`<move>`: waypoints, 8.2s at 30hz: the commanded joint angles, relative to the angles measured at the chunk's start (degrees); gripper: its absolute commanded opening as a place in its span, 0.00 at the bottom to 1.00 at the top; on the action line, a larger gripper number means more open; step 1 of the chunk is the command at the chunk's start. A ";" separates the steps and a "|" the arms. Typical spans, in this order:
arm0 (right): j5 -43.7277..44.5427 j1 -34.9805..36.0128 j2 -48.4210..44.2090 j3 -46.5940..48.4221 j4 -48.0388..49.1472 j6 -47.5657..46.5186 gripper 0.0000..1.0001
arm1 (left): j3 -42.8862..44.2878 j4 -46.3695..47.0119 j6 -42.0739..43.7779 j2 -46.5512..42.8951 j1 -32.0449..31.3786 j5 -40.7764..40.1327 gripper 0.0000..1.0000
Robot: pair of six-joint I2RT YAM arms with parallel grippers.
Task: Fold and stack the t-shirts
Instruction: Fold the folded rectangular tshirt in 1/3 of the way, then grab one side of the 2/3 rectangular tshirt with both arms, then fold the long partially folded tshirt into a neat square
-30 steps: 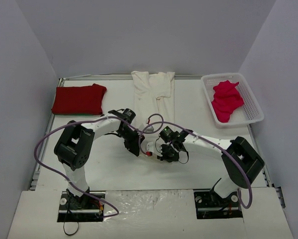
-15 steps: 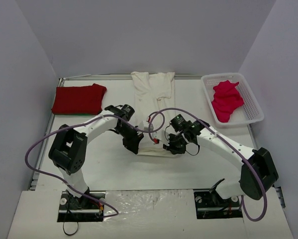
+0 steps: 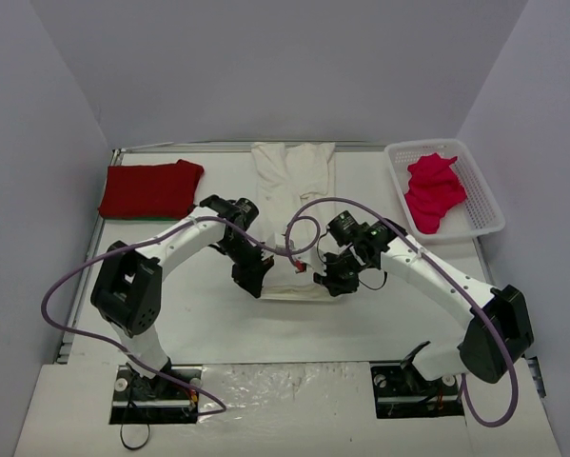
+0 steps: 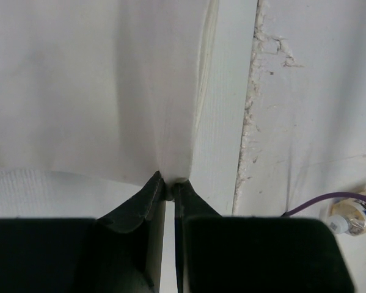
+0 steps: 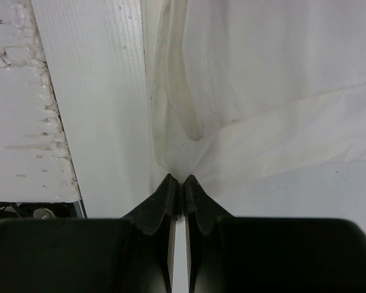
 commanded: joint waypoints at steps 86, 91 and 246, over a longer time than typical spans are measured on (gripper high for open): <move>1.73 -22.58 49.00 56.65 1.13 -5.58 0.37 | 67.02 -21.06 8.84 37.72 10.36 -16.92 0.57; 2.96 -22.49 44.52 51.39 1.21 -4.96 0.37 | 66.32 -20.62 8.14 34.39 9.40 -16.21 0.64; -9.77 -15.37 -13.15 13.05 -20.23 -5.75 0.00 | 7.08 -18.42 5.24 -15.54 1.66 -8.04 0.02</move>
